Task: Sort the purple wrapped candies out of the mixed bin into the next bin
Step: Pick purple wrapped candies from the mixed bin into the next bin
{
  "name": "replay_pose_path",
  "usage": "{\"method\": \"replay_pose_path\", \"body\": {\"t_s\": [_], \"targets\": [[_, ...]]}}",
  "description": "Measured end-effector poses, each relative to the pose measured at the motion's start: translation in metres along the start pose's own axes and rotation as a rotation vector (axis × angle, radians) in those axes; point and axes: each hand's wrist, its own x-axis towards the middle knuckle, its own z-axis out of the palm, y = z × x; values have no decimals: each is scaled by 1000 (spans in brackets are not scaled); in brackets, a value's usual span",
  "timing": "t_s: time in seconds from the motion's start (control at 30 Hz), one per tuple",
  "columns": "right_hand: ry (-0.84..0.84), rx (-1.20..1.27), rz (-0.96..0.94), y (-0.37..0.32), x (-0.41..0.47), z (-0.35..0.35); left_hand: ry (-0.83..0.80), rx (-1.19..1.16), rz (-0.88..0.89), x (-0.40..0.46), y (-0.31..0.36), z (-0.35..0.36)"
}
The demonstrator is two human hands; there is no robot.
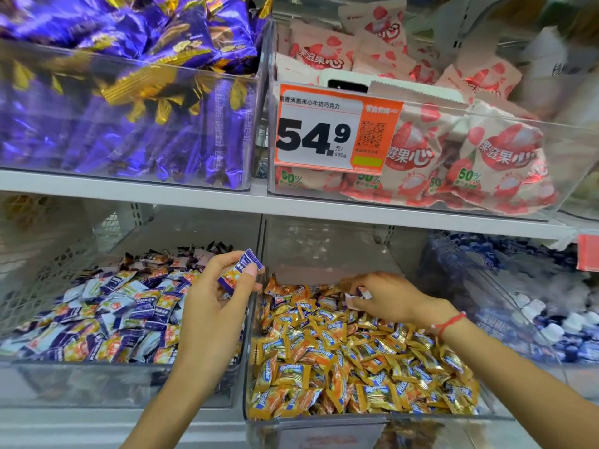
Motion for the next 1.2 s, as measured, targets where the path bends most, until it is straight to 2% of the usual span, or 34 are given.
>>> {"method": "replay_pose_path", "body": {"t_s": [0.17, 0.23, 0.43, 0.57, 0.63, 0.77, 0.9, 0.97, 1.03, 1.13, 1.2], "targets": [[66, 549, 31, 1, 2, 3, -3, -3, 13, -1, 0, 0], [85, 594, 5, -10, 14, 5, 0, -10, 13, -1, 0, 0], [100, -102, -88, -44, 59, 8, 8, 3, 9, 1, -3, 1], [-25, -221, -127, -50, 78, 22, 13, -12, -3, 4, -3, -2], [-34, -212, -118, -49, 79, 24, 26, -5, -5, 5, -3, -5], [-15, 69, -28, -33, 56, 12, 56, 5, 1, 8, -3, -15], [132, 842, 45, -29, 13, -5, 79, -46, -10, 11, -2, -26], [95, 1168, 88, -38, -6, -12, 64, -41, -24, 11, 0, -30], [36, 1401, 31, -51, -17, -19, 42, -19, -45, 12, 1, -34], [15, 1403, -140, -88, -29, -36, 70, 63, -36, 11, 1, -43], [125, 1261, -284, -121, -28, -48, 125, 203, 9, 9, 0, -49]]}}
